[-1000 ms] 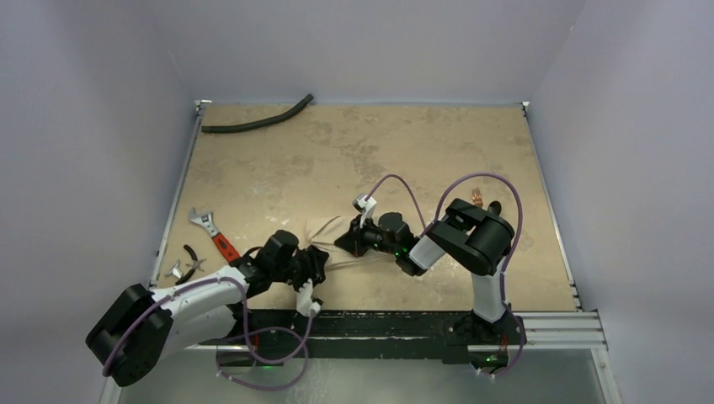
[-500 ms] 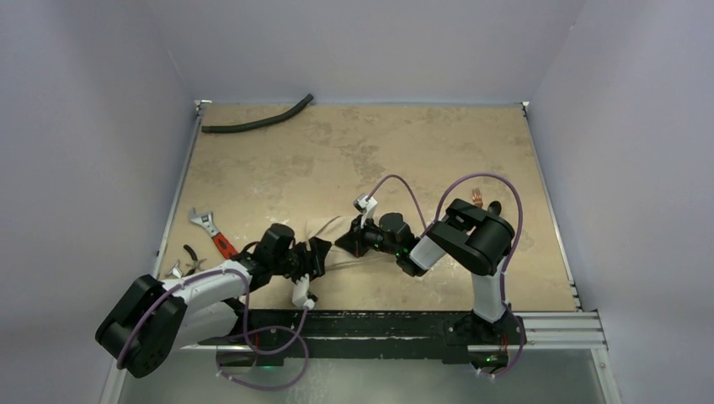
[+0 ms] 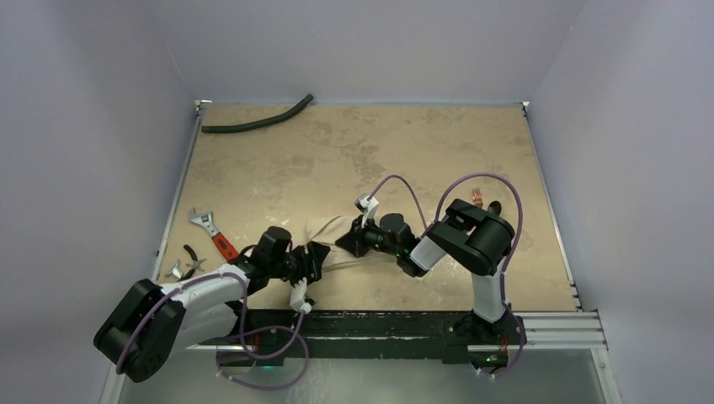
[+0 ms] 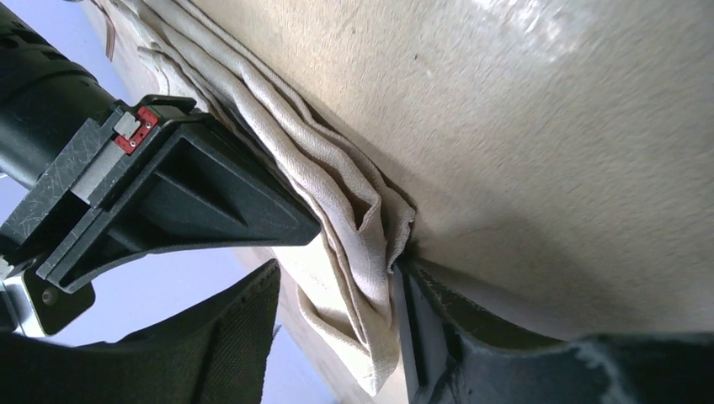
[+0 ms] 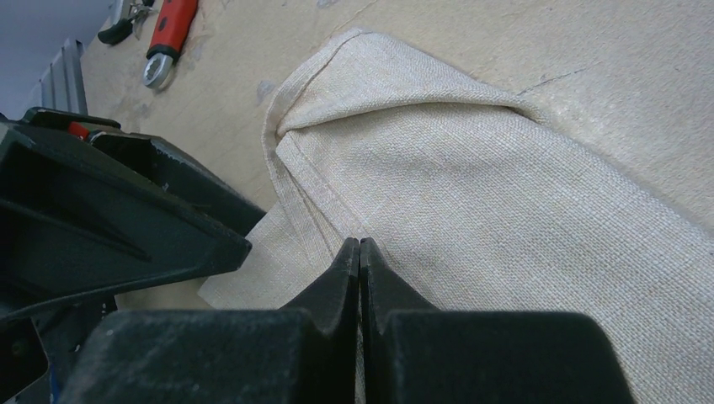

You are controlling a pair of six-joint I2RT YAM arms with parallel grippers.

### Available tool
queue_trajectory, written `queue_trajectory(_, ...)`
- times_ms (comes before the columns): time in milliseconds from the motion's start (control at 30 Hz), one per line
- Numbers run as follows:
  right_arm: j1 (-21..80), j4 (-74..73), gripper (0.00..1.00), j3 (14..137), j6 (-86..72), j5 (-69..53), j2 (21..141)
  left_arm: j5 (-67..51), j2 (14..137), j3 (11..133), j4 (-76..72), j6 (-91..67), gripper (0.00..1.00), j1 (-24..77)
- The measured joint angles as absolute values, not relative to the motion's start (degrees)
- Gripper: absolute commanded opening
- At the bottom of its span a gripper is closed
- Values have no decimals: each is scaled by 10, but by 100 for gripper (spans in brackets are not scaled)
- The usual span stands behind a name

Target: Fold the napkin into a case and place the utensils inside

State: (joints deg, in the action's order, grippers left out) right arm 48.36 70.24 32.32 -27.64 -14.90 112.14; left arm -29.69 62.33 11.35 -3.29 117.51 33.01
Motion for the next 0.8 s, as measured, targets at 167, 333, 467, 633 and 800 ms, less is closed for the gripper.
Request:
queue_trajectory(167,484,702,0,323,-279,-147,1121,-317,619,106,-25,1175,43,330)
queue_trajectory(333,485,701,0,323,-279,-144,1121,-331,649,104,-46,1175,34,330)
queue_trajectory(467,486,701,0,323,-279,-144,1121,-341,681,107,-78,1175,25,330)
queue_trajectory(633,488,701,0,323,-279,-140,1121,-345,693,110,-83,1174,0,329)
queue_trajectory(800,488,675,21,322,-264,-139,1103,-346,695,130,-44,1143,0,328)
